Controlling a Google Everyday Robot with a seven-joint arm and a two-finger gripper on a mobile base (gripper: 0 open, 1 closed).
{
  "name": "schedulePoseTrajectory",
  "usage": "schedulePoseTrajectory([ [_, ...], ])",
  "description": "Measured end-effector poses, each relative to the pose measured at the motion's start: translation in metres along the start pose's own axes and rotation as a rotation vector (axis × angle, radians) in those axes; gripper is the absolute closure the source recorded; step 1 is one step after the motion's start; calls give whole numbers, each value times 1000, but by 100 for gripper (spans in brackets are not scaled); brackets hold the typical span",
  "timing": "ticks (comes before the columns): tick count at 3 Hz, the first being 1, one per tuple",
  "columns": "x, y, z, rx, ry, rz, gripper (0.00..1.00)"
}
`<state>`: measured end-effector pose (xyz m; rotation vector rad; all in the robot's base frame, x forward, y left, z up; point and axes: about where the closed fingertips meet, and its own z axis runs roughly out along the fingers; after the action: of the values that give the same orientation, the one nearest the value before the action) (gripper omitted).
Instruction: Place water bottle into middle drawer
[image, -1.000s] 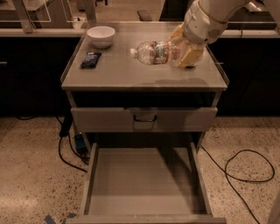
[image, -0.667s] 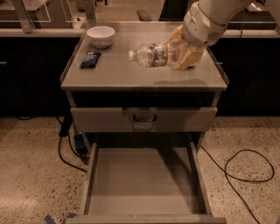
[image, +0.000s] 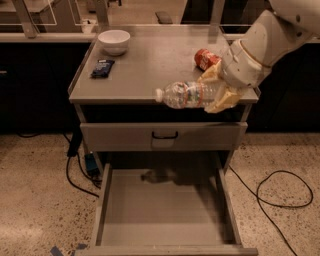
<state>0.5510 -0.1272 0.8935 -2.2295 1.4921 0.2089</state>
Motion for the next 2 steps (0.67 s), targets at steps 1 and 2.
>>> schedulePoseTrajectory([
  [1, 27, 33, 40, -45, -67, -7, 100],
  [2, 51, 61, 94, -81, -153, -12, 100],
])
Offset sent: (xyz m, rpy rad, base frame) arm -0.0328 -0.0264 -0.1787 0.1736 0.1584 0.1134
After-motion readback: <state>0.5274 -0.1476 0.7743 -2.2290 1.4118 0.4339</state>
